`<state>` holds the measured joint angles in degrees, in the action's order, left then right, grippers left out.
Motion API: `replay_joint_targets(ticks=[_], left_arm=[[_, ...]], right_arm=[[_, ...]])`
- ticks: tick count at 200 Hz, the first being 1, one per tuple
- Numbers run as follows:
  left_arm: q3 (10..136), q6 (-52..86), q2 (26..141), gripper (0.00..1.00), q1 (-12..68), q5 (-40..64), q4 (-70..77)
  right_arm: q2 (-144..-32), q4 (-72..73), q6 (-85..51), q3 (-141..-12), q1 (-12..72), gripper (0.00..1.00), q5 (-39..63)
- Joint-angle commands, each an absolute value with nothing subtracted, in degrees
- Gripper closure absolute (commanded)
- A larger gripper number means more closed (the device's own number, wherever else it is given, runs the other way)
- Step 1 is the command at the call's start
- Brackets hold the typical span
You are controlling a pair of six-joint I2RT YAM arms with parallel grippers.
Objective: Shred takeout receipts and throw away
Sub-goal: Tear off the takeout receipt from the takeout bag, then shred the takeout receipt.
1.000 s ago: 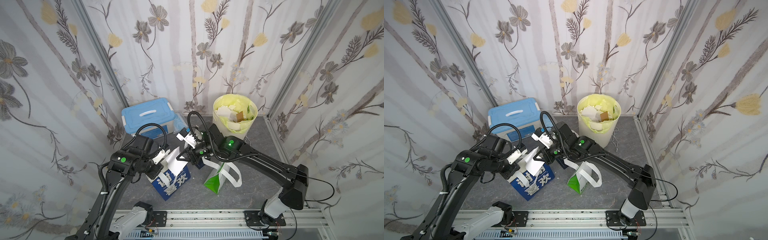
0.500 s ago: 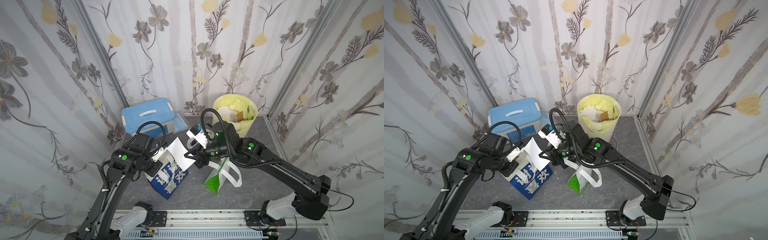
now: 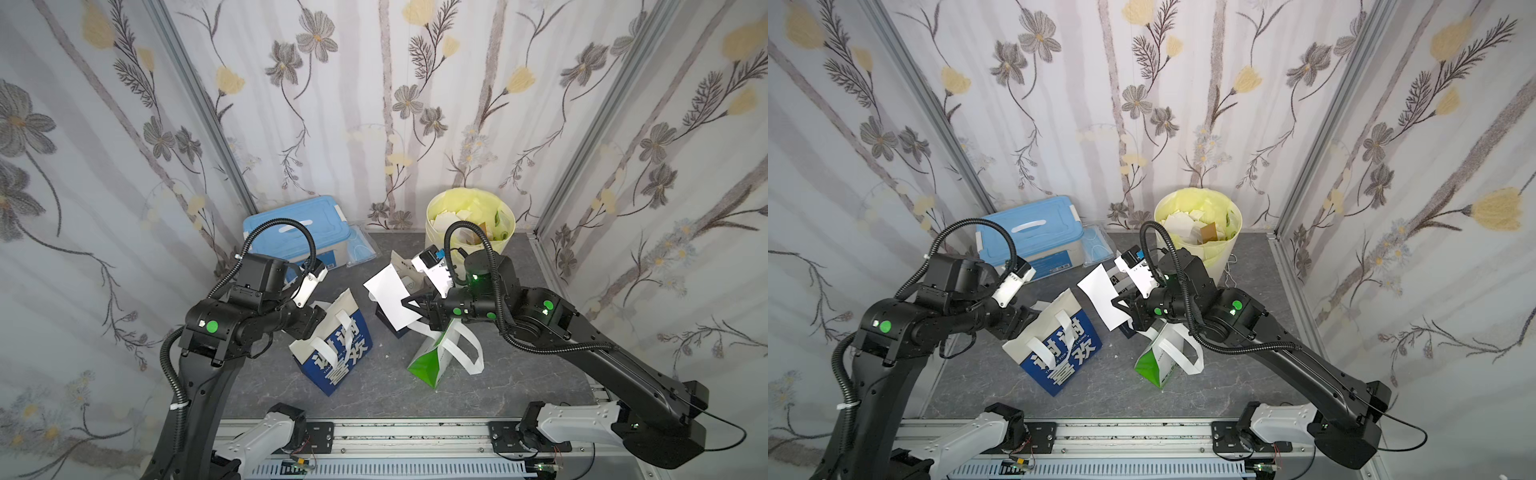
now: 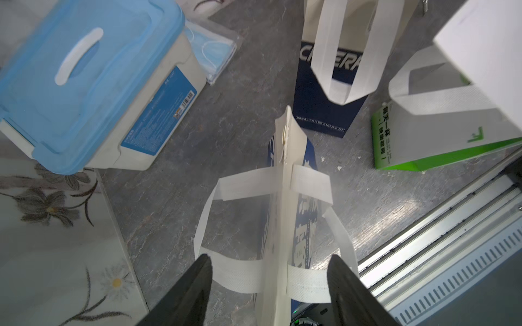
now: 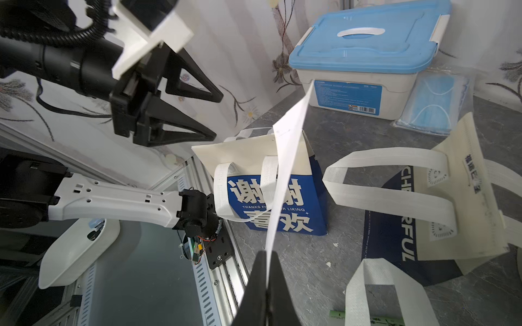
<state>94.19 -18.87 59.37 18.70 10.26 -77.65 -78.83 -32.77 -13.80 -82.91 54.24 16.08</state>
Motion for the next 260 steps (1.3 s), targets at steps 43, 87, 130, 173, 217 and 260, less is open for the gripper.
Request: replay_joint_targets(ticks=[43, 87, 130, 173, 217, 260], left_arm=[[91.5, 4.5, 58.64, 0.27, 19.04, 43.13, -49.36], [82.88, 22.62, 59.42, 0.23, 20.89, 59.64, -26.15], [80.24, 24.29, 60.73, 0.29, 24.23, 63.22, -24.62], [79.9, 22.56, 60.91, 0.52, 24.61, 64.03, -27.03], [80.44, 21.86, 61.15, 0.73, 25.17, 62.87, -28.02], [82.71, 17.88, 61.39, 1.0, 25.4, 59.28, -33.37]], right_arm=[[-76.03, -33.69, -7.5, -82.45, 54.14, 1.0, 26.15], [-76.37, -33.51, -8.07, -82.47, 54.16, 1.0, 32.51], [-77.61, -31.47, -8.49, -83.56, 54.05, 1.0, 34.34], [-79.7, -32.8, -8.99, -85.69, 53.59, 1.0, 32.4], [-83.21, -35.75, -9.73, -88.93, 53.59, 1.0, 32.22], [-83.76, -35.75, -10.38, -89.69, 53.61, 1.0, 31.01]])
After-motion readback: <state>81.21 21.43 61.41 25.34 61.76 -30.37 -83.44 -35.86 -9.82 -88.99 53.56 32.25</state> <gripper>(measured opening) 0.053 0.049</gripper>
